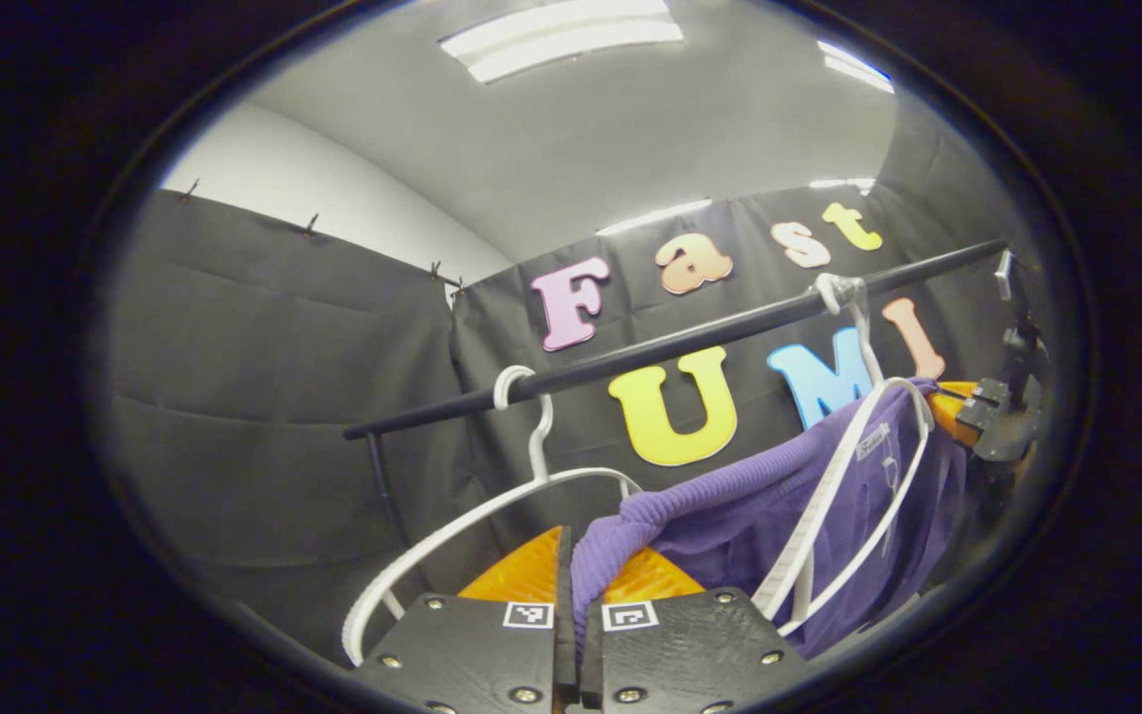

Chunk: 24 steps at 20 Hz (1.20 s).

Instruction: Grasp the clothes on the hanger with both hands and then place them into the laundry hamper below.

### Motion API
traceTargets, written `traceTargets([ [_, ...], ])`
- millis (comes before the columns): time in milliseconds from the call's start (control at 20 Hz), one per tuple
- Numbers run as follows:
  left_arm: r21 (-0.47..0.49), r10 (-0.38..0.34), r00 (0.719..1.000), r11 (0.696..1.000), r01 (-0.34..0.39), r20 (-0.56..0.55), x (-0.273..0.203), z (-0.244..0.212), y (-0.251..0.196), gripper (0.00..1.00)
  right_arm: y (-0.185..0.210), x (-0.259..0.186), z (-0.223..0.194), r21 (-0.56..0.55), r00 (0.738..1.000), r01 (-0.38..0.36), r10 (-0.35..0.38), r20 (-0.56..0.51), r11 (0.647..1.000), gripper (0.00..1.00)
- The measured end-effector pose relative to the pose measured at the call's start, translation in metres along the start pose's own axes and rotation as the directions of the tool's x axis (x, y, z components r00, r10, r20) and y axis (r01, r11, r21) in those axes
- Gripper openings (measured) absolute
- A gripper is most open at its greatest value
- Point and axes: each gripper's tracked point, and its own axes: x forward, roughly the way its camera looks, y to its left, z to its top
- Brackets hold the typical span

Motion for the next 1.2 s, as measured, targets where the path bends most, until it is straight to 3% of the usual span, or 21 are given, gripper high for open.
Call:
traceTargets([
  [150, 0.003, -0.023, 1.0, 1.0, 0.023, -0.011, -0.005, -0.007, -0.009, 0.07, -0.005, 0.002, -0.023, 0.077, 0.997, -0.002, 0.008, -0.078, 0.997, 0.05],
  [250, -0.003, -0.028, 0.999, 1.0, 0.028, -0.017, -0.008, -0.011, -0.01, 0.07, -0.005, -0.001, -0.036, 0.089, 0.995, -0.003, 0.012, -0.101, 0.996, 0.05],
  [300, -0.011, -0.028, 0.999, 1.0, 0.028, -0.024, -0.008, -0.016, -0.011, 0.02, -0.004, -0.003, -0.043, 0.097, 0.993, -0.007, 0.019, -0.118, 0.995, 0.05],
  [550, -0.041, -0.019, 0.999, 0.999, 0.017, -0.048, -0.025, -0.038, -0.011, 0.03, 0.006, -0.029, -0.071, 0.09, 0.983, -0.027, 0.043, -0.18, 0.996, 0.05],
  [1200, -0.083, -0.007, 0.997, 0.997, 0.001, -0.08, -0.1, -0.063, -0.006, 0.03, 0.015, -0.107, -0.055, 0.054, 0.975, -0.071, 0.081, -0.205, 0.996, 0.05],
])
